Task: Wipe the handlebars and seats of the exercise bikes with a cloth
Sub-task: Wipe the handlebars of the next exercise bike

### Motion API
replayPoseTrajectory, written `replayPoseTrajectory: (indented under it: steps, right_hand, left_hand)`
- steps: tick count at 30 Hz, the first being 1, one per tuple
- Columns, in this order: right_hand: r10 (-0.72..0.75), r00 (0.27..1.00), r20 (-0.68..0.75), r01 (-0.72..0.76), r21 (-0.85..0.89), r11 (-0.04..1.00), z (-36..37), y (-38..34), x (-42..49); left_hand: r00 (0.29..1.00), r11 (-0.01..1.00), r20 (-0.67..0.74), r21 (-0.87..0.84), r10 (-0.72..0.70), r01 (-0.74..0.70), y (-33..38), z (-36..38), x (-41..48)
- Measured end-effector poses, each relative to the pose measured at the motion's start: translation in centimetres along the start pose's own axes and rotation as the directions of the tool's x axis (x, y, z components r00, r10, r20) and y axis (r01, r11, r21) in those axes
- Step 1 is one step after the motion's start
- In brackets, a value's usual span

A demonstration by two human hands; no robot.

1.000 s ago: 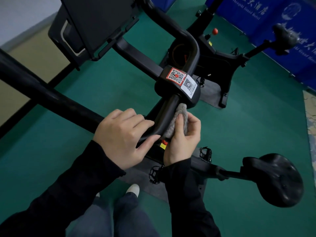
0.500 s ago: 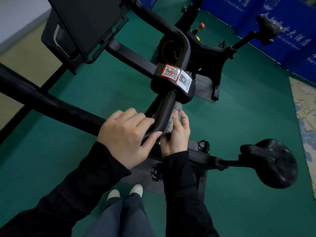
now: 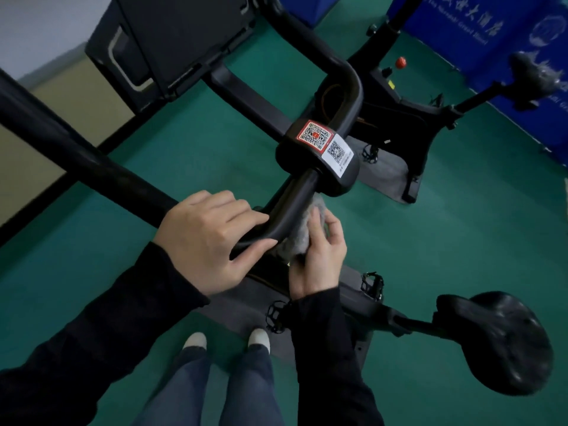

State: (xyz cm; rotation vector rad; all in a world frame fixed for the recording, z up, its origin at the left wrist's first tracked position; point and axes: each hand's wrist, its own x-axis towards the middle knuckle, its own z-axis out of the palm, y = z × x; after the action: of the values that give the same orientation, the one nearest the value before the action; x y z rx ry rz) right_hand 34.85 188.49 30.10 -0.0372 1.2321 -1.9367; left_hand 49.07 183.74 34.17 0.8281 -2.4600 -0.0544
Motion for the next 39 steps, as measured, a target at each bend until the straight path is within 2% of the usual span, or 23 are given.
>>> replayPoseTrajectory:
  steps: [2,3,4,6,9,11,13,15,17,20,24,27,31,35,37,39]
  right_hand:
    - [-0.228,0.972,0.053,0.234,-0.259,0.937,-1.2,-1.5,-0.5]
    - [-0.339,0.93,0.143,0.367,-0.394,0.843,-1.4,-2.5,-0.4]
    - [-0.414,0.867,0.277,0.498,-0.495,0.712,-1.3,-3.5,-0.1]
    - [-0.425,0.72,0.548,0.693,-0.584,0.422,-0.2,-5.4,0.6]
    - [-0.259,0.529,0.808,0.847,-0.52,0.107,2.3,-7.7,1.4]
    - [-0.048,0.408,0.912,0.911,-0.41,-0.04,4.3,-9.0,2.3]
    - [0.223,0.342,0.913,0.937,-0.311,-0.161,6.5,-10.0,3.3]
    - [0.468,0.301,0.831,0.942,-0.183,-0.281,8.8,-10.4,4.4]
    - [0.64,0.296,0.709,0.939,-0.092,-0.331,10.9,-10.5,4.8]
    - [0.77,0.283,0.572,0.941,-0.012,-0.338,12.8,-10.0,5.0]
    - [0.84,0.252,0.481,0.929,0.122,-0.348,13.6,-9.2,5.0]
    - [0.841,0.268,0.47,0.932,0.095,-0.35,13.8,-9.4,4.9]
    - [0.81,0.305,0.501,0.912,0.09,-0.399,13.4,-10.0,4.3]
    - [0.691,0.306,0.655,0.898,0.043,-0.438,11.6,-11.2,4.3]
    - [0.593,0.29,0.751,0.9,-0.002,-0.436,9.9,-11.4,4.5]
    - [0.416,0.278,0.866,0.904,-0.089,-0.418,7.5,-11.2,4.3]
  left_hand:
    - [0.999,0.999,0.005,-0.006,-0.033,0.033,0.2,0.0,0.0]
    - [0.999,0.999,0.004,-0.011,-0.047,0.047,0.3,-0.1,0.0]
    - [0.998,0.998,0.004,-0.018,-0.059,0.059,0.4,-0.1,0.1]
    - [0.997,0.996,0.01,-0.036,-0.075,0.076,0.6,-0.3,0.1]
    - [0.995,0.994,0.016,-0.051,-0.1,0.1,0.7,-0.5,0.1]
    - [0.993,0.992,0.018,-0.048,-0.118,0.119,0.8,-0.6,0.2]
    - [0.991,0.99,0.021,-0.045,-0.136,0.136,0.9,-0.7,0.2]
    - [0.988,0.987,0.02,-0.045,-0.152,0.153,0.9,-0.8,0.3]
    - [0.985,0.983,0.028,-0.058,-0.171,0.172,1.0,-0.9,0.4]
    - [0.982,0.978,0.031,-0.087,-0.187,0.189,1.1,-0.9,0.6]
    - [0.982,0.976,0.029,-0.109,-0.189,0.191,1.0,-0.9,0.6]
    - [0.982,0.976,0.038,-0.106,-0.187,0.19,0.9,-1.0,0.7]
    - [0.982,0.976,0.028,-0.107,-0.186,0.188,1.0,-1.1,0.7]
    - [0.982,0.977,0.038,-0.103,-0.185,0.188,0.9,-1.0,0.7]
    - [0.981,0.977,0.047,-0.095,-0.186,0.19,0.9,-1.1,0.7]
    - [0.981,0.978,0.056,-0.088,-0.186,0.191,1.0,-1.1,0.7]
